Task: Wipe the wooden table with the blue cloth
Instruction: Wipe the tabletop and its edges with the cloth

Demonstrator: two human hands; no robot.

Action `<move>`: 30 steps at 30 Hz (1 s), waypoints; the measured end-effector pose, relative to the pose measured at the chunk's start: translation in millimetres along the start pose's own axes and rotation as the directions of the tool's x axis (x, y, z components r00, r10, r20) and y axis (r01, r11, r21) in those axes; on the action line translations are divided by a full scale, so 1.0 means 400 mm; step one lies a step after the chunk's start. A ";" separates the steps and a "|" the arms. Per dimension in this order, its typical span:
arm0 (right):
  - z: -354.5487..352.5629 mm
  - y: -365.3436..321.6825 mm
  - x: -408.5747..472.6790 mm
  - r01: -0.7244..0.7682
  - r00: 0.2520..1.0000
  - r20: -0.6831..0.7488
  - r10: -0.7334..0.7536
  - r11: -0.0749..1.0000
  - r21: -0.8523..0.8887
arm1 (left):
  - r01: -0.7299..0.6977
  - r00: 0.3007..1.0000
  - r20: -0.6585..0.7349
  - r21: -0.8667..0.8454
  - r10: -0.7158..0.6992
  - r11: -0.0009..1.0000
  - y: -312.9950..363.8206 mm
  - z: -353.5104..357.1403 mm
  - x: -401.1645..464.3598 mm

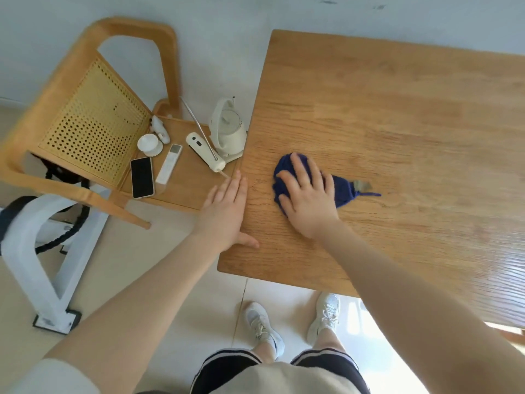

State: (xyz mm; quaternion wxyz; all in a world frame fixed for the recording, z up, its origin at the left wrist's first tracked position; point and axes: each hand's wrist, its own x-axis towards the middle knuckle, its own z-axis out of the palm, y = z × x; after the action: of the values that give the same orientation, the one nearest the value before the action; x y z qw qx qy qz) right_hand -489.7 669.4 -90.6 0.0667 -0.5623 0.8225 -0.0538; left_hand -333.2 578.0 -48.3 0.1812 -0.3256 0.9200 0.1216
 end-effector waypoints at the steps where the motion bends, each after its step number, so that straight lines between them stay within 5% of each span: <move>1: 0.006 -0.021 -0.038 0.067 0.998 -0.002 -0.067 0.998 -0.015 | 0.000 1.000 0.000 -0.010 0.000 1.000 -0.001 0.001 -0.003; 6: 0.016 -0.031 -0.087 0.363 0.932 0.031 -0.362 0.931 -0.043 | -0.010 1.000 -0.013 -0.154 0.008 0.988 -0.027 0.020 -0.002; 14: 0.007 -0.076 0.103 0.078 0.996 0.039 -0.079 0.997 0.013 | 0.002 0.998 -0.053 -0.520 -0.034 0.854 -0.042 0.043 -0.028; 19: 0.040 -0.144 -0.065 0.296 0.955 0.029 -0.296 0.955 -0.004 | 0.044 0.992 0.115 -0.659 0.042 0.750 -0.096 0.013 -0.096; 24: 0.040 -0.140 -0.086 0.564 0.823 0.055 -0.565 0.825 0.027 | 0.154 0.949 -0.050 -0.790 -0.312 0.593 -0.158 0.019 -0.153; 30: 0.037 -0.191 -0.011 0.245 0.969 0.027 -0.247 0.966 0.079 | 0.184 0.915 -0.083 -0.784 -0.394 0.593 -0.109 0.057 -0.211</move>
State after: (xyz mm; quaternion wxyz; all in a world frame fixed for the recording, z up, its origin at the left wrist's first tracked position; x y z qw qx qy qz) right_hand -415.7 645.5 -92.6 0.0954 -0.6580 0.7424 -0.0822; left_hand -238.4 599.8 -38.8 -0.0716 -0.5296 0.7313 0.4238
